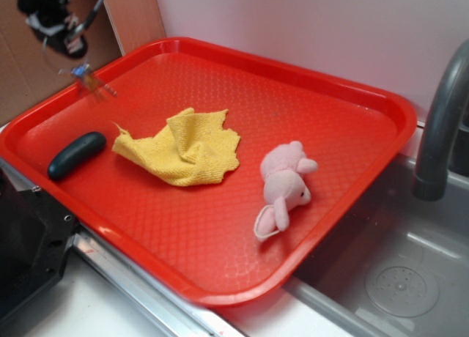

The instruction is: Grab the silver keys.

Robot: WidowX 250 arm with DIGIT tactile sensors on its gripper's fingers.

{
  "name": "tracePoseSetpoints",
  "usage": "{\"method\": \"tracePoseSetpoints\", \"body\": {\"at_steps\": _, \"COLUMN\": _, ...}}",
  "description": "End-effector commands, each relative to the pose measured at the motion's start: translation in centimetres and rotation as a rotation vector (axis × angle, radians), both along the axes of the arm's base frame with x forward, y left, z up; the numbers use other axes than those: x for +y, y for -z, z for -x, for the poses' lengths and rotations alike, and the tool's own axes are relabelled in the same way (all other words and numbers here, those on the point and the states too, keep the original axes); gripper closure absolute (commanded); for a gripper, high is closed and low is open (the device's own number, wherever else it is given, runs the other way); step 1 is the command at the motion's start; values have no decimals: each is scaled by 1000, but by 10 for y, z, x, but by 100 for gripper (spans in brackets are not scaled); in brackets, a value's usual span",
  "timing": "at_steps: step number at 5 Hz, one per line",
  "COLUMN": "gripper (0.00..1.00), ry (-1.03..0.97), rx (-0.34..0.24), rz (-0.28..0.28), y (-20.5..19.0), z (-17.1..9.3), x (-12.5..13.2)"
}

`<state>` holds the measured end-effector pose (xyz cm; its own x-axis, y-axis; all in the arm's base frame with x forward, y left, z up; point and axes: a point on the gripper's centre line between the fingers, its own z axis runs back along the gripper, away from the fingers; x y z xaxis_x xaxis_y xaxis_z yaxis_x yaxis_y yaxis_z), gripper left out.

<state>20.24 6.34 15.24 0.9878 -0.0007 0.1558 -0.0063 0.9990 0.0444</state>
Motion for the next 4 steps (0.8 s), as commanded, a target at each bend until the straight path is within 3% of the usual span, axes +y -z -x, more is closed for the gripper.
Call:
{"method": "tracePoseSetpoints", "body": {"at_steps": 1, "gripper": 100, "ry": -15, "rx": -37, "rz": 15, "y": -115, "z": -24, "x": -35}}
{"method": "tracePoseSetpoints", "body": {"at_steps": 3, "gripper": 100, "ry": 2, "rx": -67, "rz": 89, "y": -135, "z": -29, "x": -58}}
{"method": "tracePoseSetpoints", "body": {"at_steps": 4, "gripper": 100, "ry": 2, "rx": -54, "rz": 75, "y": -124, "z": -28, "x": -60}}
